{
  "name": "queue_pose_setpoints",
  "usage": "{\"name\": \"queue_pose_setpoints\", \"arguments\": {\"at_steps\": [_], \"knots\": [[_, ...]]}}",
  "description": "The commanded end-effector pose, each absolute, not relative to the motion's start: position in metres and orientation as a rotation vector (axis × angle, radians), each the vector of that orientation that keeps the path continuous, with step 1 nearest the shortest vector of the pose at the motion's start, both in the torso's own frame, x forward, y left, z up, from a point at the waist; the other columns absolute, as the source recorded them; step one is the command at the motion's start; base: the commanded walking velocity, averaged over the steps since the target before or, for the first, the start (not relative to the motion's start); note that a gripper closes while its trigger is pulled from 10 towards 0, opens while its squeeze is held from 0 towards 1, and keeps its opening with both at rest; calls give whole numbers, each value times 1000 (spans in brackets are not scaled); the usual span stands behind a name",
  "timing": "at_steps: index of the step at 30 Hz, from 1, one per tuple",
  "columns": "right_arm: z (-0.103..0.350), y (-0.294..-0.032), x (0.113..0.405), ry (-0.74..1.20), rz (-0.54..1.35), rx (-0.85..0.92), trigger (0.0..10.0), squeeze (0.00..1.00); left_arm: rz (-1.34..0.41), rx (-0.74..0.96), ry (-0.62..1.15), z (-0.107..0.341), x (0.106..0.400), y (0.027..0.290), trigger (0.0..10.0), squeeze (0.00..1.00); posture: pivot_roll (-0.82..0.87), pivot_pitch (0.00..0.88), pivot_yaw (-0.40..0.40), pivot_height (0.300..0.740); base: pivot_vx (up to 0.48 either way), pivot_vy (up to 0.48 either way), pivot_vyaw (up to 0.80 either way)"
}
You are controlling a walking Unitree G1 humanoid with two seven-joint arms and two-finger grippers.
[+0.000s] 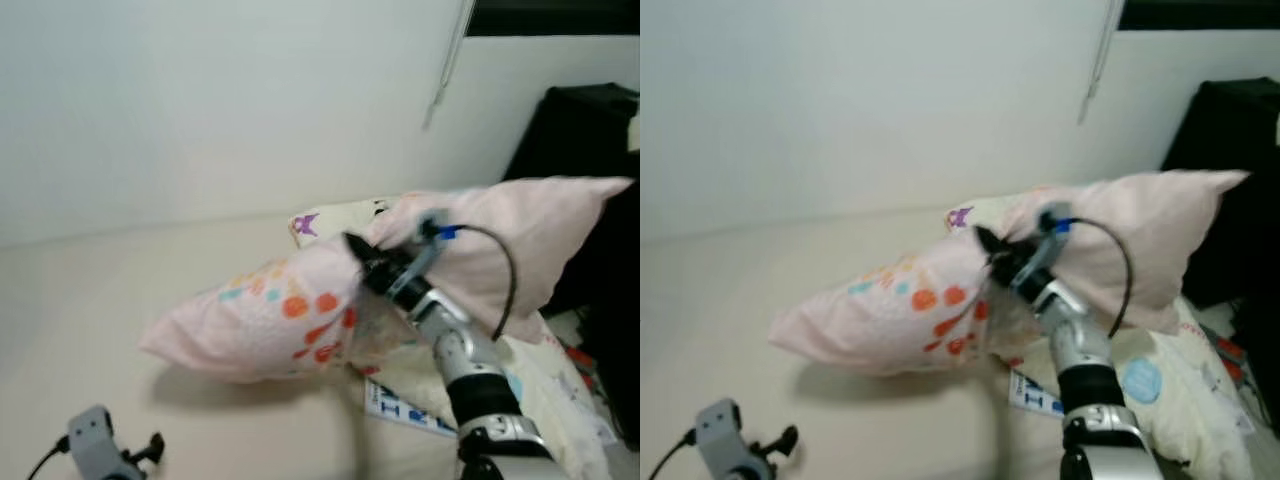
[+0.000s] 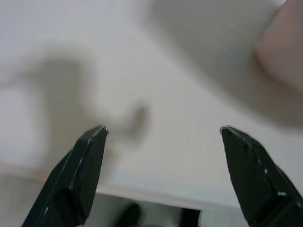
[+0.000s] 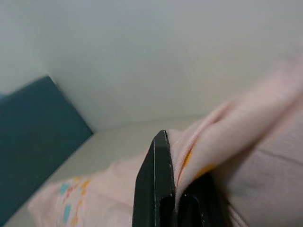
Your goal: Clean up the room
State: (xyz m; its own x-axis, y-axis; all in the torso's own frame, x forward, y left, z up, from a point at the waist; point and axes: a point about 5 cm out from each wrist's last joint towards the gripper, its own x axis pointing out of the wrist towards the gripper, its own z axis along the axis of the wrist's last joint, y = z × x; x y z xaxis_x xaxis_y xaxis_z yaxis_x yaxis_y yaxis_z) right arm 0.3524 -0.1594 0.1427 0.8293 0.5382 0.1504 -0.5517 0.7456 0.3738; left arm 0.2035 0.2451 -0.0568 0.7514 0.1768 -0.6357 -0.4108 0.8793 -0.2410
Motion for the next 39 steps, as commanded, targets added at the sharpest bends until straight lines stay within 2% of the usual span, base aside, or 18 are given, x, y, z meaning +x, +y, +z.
{"name": "queue_pose_setpoints", "arguments": {"at_steps": [1,2,5,9,14,28,32,39], "knots": [[164,-140,357,-128,676,408,10000,0,380,-366,742,-70,178,252,10000,0,50,0,-45,728,-386,0,719],[162,-138,356,-125,679,411,10000,0,400,-364,813,-79,160,251,10000,0,47,0,-43,728,-476,0,719],[161,-138,356,-125,681,412,10000,0,416,-356,860,-85,146,250,10000,0,47,0,-43,728,-476,0,719],[160,-137,356,-124,683,413,10000,0,423,-353,874,-87,142,250,10000,0,47,0,-43,728,-473,0,719],[154,-128,354,-110,707,419,10000,0,414,-325,934,-94,126,246,10000,0,52,0,-46,728,0,0,719],[149,-125,354,-103,703,440,10000,0,356,-263,950,-94,127,242,10000,0,49,0,-39,728,0,0,721],[145,-128,357,-87,636,471,10000,0,319,-268,930,-92,133,239,10000,0,51,0,-40,728,0,0,0],[144,-128,356,-85,635,456,10000,0,298,-228,943,-92,137,239,10000,0,51,0,-41,728,125,-162,0]]}}
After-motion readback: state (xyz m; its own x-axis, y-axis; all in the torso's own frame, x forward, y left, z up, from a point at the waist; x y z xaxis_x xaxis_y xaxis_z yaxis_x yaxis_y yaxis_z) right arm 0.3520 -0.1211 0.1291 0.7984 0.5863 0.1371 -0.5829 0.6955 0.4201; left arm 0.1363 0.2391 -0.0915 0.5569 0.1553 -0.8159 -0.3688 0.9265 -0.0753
